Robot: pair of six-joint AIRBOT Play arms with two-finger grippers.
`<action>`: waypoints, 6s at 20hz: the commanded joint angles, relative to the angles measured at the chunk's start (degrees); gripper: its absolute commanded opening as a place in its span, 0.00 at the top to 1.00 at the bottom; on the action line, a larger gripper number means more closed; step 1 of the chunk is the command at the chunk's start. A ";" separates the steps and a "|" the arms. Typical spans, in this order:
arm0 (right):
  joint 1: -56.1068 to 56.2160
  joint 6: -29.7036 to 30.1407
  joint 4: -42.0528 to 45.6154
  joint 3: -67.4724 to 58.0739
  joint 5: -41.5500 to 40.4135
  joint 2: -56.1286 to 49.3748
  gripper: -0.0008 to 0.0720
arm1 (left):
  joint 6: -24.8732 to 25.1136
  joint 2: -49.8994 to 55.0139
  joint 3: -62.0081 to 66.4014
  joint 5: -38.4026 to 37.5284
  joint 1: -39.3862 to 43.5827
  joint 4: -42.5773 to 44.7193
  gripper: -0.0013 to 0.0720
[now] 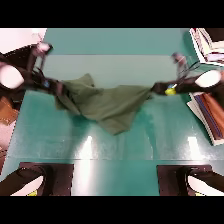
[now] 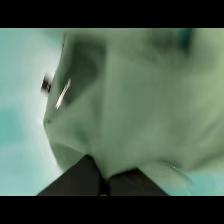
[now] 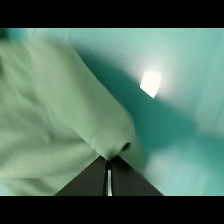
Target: Fold the shirts.
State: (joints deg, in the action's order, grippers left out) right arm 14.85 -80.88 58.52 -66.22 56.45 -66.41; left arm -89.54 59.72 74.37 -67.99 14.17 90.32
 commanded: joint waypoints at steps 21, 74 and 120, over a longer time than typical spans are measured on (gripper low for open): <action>-12.33 -0.79 4.61 -2.73 21.20 15.52 0.97 | 15.02 0.04 -13.35 -17.00 0.15 -23.93 0.95; -12.37 -2.23 4.63 -4.00 14.10 15.56 0.97 | 11.82 3.15 0.13 2.82 -12.70 -31.76 0.95; -6.95 -5.20 12.87 2.36 20.20 10.95 0.97 | 10.05 -0.52 -21.33 9.94 -12.44 -18.93 0.01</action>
State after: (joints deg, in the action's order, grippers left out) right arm 7.88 -86.04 72.79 -63.92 76.55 -54.59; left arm -78.04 57.06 53.23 -62.28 1.76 68.01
